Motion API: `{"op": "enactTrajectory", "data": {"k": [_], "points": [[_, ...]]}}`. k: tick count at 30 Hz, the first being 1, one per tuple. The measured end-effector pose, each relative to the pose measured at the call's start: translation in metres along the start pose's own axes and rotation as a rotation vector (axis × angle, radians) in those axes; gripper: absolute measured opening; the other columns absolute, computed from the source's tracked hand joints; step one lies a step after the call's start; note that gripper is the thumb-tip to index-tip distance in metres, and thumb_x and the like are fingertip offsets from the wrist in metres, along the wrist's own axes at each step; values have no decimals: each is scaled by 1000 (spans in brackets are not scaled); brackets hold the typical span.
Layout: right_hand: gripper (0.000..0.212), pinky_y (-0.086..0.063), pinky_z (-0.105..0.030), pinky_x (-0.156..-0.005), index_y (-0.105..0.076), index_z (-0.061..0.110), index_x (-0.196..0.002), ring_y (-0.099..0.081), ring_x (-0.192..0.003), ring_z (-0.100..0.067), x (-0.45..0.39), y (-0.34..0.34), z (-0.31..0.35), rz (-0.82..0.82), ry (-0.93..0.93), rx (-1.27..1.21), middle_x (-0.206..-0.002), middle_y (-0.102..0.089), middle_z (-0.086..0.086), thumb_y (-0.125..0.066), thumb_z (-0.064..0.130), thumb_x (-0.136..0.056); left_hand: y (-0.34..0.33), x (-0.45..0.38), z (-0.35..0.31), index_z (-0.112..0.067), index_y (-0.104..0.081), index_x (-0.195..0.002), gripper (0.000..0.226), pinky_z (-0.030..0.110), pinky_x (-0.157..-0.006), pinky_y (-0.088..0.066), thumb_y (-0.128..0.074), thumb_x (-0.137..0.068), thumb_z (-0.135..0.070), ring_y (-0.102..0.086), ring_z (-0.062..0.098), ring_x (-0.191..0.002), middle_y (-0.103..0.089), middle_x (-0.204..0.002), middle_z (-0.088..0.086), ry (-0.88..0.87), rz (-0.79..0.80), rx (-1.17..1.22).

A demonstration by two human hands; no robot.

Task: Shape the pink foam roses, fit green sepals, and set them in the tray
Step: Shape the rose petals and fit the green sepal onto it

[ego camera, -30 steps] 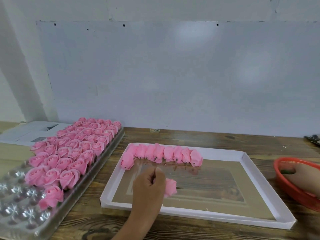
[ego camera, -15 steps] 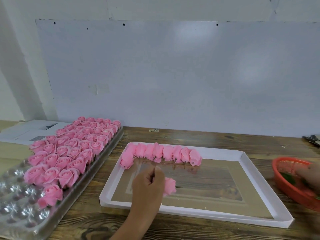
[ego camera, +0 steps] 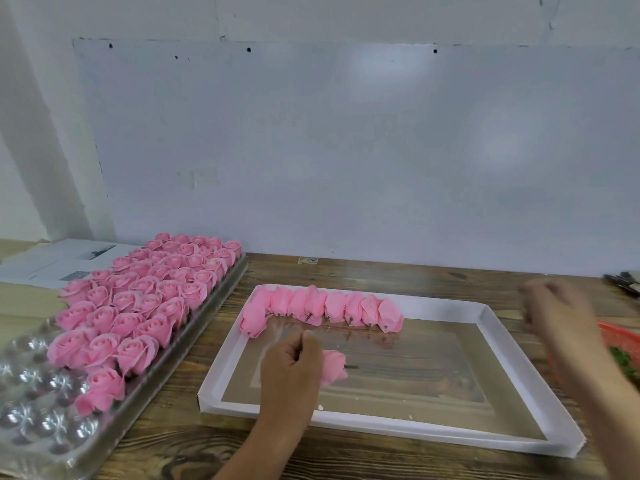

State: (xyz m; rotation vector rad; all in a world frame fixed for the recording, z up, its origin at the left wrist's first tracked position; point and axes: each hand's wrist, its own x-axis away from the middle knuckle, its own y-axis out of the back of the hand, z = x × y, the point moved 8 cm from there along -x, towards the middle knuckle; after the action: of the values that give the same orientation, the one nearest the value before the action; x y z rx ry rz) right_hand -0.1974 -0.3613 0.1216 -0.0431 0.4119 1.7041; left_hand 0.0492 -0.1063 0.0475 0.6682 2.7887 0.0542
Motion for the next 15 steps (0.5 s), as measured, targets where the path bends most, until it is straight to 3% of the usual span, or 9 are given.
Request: {"op": "enactTrajectory", "data": {"k": [2,5,9,12,15], "points": [[18,-38,-34,-61,-59,-5,-87,-42,-62,-21,24,-39,4,142,-40,-135,-66,-46,-8,-48,8,-92,1,-1,4,-17,-38,-49,49,18,-46,-32,-50,-97,-18,-39,13,-52,-34,-52,-5,35,-8,9],[30,-43,-30,-63,-71,9,-86,-51,-61,-18,63,-97,4,359,-170,-225,-64,-56,-8,-43,-1,-90,3,-4,9,-17,-36,-51,48,19,-46,-28,-48,-97,-21,-39,15,-55,-38,-56,3,75,-15,20],[40,-47,-23,-52,-69,-2,-86,-56,-61,-15,110,-150,-3,553,-318,-442,-74,-65,-13,-32,-17,-82,5,-5,13,-7,-33,-58,43,19,-43,-26,-47,-97,-19,-39,18,-56,-40,-61,23,101,-32,64],[42,-53,-26,-58,-69,-5,-91,-63,-64,-15,129,-164,-8,603,-328,-506,-81,-69,-16,-29,-18,-83,5,-5,8,-14,-30,-54,47,17,-44,-26,-48,-97,-16,-39,14,-54,-33,-55,2,59,-49,28],[47,-56,-23,-63,-71,-1,-92,-68,-72,-9,139,-166,-6,634,-250,-525,-82,-74,-5,-28,-19,-86,3,-4,5,-24,-31,-49,52,16,-43,-26,-48,-97,-13,-26,4,-46,-27,-48,-11,15,-46,-22]]}}
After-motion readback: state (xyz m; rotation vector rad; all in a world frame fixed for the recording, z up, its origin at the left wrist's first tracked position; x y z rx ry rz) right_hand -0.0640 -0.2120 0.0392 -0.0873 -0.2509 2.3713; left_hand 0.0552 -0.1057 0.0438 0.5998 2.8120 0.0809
